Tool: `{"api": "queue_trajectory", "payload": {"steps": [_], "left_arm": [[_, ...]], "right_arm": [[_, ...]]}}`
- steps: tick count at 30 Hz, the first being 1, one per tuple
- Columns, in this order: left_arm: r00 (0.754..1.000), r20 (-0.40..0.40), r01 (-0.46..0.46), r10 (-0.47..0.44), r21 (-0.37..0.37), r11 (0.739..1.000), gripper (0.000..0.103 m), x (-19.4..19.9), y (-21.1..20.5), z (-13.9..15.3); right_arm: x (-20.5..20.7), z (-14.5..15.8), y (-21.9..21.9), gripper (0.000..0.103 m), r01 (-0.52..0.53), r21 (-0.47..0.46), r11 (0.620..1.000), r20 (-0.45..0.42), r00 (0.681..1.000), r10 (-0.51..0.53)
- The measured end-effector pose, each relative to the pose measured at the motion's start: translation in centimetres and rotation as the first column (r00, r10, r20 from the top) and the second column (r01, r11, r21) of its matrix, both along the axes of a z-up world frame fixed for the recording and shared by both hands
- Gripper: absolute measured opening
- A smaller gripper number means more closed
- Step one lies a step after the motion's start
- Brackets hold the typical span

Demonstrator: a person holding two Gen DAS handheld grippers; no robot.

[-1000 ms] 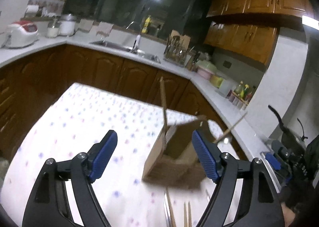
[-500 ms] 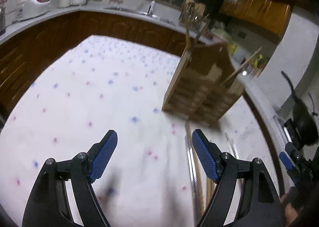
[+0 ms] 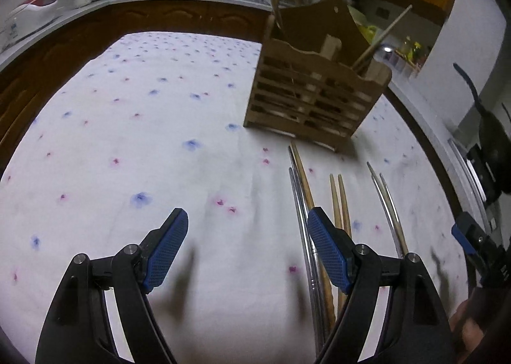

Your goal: Organize utensils

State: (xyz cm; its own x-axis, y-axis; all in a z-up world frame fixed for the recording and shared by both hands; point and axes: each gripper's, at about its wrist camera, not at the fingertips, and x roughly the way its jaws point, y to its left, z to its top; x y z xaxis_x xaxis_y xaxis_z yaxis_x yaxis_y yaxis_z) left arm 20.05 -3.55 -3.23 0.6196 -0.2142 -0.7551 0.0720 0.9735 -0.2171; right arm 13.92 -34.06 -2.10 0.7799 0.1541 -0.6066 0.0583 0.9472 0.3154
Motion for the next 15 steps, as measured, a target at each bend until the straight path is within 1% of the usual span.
{"api": "queue_trajectory", "payload": {"steps": [5, 7, 8, 10, 11, 12, 13, 14, 15], "left_arm": [[1.0, -0.017, 0.016, -0.016, 0.017, 1.0, 0.079, 0.9, -0.7, -0.2], [1.0, -0.021, 0.023, -0.022, 0.026, 0.999, 0.079, 1.3, -1.0, -0.2], [0.999, -0.022, 0.024, -0.024, 0.031, 0.999, 0.078, 1.5, -1.2, -0.2], [0.999, -0.025, 0.03, -0.029, 0.04, 0.999, 0.076, 1.9, -1.5, -0.3], [0.999, -0.031, 0.035, -0.034, 0.046, 0.998, 0.074, 2.2, -1.7, -0.5], [0.998, -0.039, 0.041, -0.039, 0.052, 0.998, 0.072, 2.6, -2.0, -0.7], [0.998, -0.049, 0.048, -0.045, 0.058, 0.997, 0.068, 2.9, -2.3, -1.0], [0.997, -0.062, 0.056, -0.052, 0.062, 0.997, 0.063, 3.3, -2.6, -1.3], [0.995, -0.078, 0.068, -0.063, 0.063, 0.996, 0.061, 3.7, -3.0, -1.8]], "right_arm": [[0.7, -0.1, 0.2, 0.087, -0.013, -0.01, 1.0, -0.011, 1.0, 0.013], [1.2, -0.4, 0.3, 0.081, -0.019, -0.015, 1.0, -0.027, 0.999, 0.018], [1.5, -0.5, 0.4, 0.076, -0.021, -0.018, 1.0, -0.035, 0.999, 0.02], [2.1, -0.8, 0.6, 0.06, -0.029, -0.031, 0.999, -0.055, 0.998, 0.028], [2.5, -1.0, 0.8, 0.057, -0.036, -0.035, 0.999, -0.068, 0.997, 0.034], [2.8, -1.2, 0.9, 0.049, -0.043, -0.036, 0.998, -0.077, 0.996, 0.04], [3.1, -1.4, 1.2, 0.043, -0.054, -0.038, 0.998, -0.088, 0.995, 0.05], [3.5, -1.6, 1.4, 0.04, -0.064, -0.041, 0.997, -0.097, 0.993, 0.06], [3.8, -1.8, 1.6, 0.037, -0.077, -0.042, 0.996, -0.108, 0.992, 0.072]]}}
